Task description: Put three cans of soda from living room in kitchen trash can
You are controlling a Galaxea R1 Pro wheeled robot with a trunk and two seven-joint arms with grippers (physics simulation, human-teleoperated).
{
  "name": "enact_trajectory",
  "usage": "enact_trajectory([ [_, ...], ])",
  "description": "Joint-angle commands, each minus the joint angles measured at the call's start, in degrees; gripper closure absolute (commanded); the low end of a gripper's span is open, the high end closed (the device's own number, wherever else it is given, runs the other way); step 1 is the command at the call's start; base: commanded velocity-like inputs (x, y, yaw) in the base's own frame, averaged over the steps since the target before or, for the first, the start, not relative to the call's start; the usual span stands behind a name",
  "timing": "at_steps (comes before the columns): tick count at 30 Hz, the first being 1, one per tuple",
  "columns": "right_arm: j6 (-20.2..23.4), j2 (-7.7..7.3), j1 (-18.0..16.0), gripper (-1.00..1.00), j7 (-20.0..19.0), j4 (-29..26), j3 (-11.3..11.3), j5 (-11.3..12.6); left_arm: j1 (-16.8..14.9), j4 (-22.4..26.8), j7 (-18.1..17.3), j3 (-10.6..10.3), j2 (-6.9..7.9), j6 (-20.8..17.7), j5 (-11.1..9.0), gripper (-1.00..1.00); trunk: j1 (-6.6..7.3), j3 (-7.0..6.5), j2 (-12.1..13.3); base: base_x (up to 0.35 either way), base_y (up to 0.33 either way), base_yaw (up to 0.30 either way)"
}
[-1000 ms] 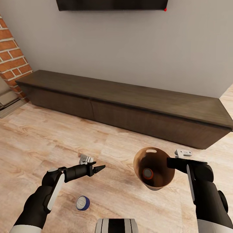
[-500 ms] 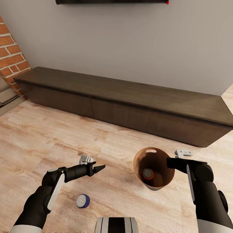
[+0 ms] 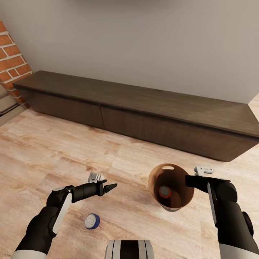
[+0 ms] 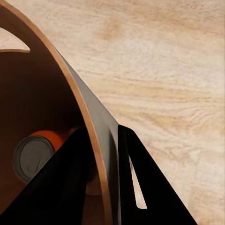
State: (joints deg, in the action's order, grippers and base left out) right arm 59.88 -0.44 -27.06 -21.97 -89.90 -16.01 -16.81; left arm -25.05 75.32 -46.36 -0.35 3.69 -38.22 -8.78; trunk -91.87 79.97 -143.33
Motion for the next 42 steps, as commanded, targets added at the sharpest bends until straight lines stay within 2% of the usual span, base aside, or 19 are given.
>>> enact_trajectory([
  [1,0.12,0.0,-0.01,1.0,0.0,-0.01,0.02,0.9,0.0,0.0,0.02,0.0,0.0,0.0,-0.01,-1.0,0.01,0.09,0.0,0.0,0.0,0.0],
  [17,0.12,-0.16,-0.01,1.0,0.0,-0.01,-0.17,0.9,0.0,0.0,-0.04,0.0,0.0,0.0,0.01,-1.0,0.01,1.37,0.0,0.0,0.0,0.0],
  [20,-0.01,-1.34,-0.01,1.0,-0.02,-0.04,-0.38,0.9,0.0,0.0,-0.04,0.0,0.0,0.03,0.0,-1.0,0.01,1.43,0.0,0.0,0.0,0.0],
  [23,-0.23,-3.65,-0.01,1.0,-0.09,-0.15,-0.88,0.94,0.0,0.0,-0.04,0.0,0.0,0.05,0.01,-1.0,0.01,1.45,0.0,0.0,0.0,0.0],
  [26,-0.4,-4.72,-0.01,1.0,-0.63,-0.19,-1.04,1.1,0.0,0.0,-0.04,0.0,0.0,0.06,0.01,-1.0,0.01,1.45,0.0,0.0,0.0,0.0],
  [32,-1.93,-5.03,-0.01,1.0,-2.94,-0.24,-1.09,1.28,0.0,0.0,-0.04,0.0,0.0,0.07,0.0,-1.0,0.01,1.46,0.0,0.0,0.0,0.0],
  [42,-3.28,-4.97,-0.01,1.0,-3.51,-0.2,-1.04,1.33,0.0,0.0,-0.04,0.0,0.0,0.07,-0.01,-1.0,0.01,1.46,0.0,0.0,0.0,0.0],
])
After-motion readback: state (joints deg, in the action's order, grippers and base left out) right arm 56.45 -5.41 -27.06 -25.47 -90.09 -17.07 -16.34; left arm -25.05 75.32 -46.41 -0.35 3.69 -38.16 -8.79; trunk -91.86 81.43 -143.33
